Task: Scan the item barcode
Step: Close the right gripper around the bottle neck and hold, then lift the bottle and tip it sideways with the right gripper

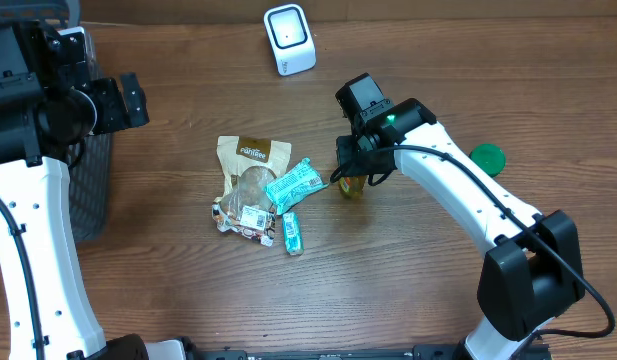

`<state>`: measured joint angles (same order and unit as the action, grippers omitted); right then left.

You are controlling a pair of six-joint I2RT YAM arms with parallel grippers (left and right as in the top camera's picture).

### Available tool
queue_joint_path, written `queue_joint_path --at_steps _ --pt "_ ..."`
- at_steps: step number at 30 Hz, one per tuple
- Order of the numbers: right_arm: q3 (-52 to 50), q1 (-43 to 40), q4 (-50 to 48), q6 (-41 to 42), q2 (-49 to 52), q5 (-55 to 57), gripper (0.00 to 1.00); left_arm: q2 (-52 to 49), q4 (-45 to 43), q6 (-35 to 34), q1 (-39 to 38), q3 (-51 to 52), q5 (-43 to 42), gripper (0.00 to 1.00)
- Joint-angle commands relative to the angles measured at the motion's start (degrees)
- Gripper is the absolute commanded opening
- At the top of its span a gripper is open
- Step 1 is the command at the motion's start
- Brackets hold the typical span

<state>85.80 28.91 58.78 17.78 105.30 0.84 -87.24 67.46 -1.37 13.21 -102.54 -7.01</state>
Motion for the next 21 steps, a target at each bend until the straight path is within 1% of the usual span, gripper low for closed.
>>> queue_joint_path --at_steps 1,4,7,10,12,14,18,21 --pt "-0.3 0.3 0.5 0.0 0.3 -0.1 0.45 -0.1 -0.2 -0.3 -0.2 -0.6 0.1 0.99" --pt "-0.3 0.3 0.9 0.0 0.3 -0.1 0.57 -0.1 -0.2 -0.3 -0.2 -0.6 0.1 1.0" --pt "-0.3 0.3 0.9 0.0 0.3 -0.1 0.58 -0.1 -0.1 -0.3 -0.2 -0.6 0.1 0.99" --pt "-0.3 0.3 0.9 0.0 0.3 -0.1 0.57 -0.1 -0.2 -0.3 -0.2 -0.6 0.1 1.0" --pt "-0.3 0.3 1.0 0.2 0.3 -0.1 0.52 -0.1 -0.2 -0.3 -0.2 -0.6 0.1 1.0" --pt "-0.3 0.3 1.2 0.2 0.3 -0.1 0.45 -0.1 -0.2 -0.3 -0.2 -0.6 0.1 1.0" --pt "-0.2 0.1 0.9 1.9 0.3 -1.7 0.44 -0.1 -0.1 -0.3 -0.2 -0.6 0.1 1.0" --pt "1.2 -1.6 1.4 1.9 0.0 -6.6 0.41 -0.1 -0.2 -0.3 -0.2 -0.6 0.1 1.0"
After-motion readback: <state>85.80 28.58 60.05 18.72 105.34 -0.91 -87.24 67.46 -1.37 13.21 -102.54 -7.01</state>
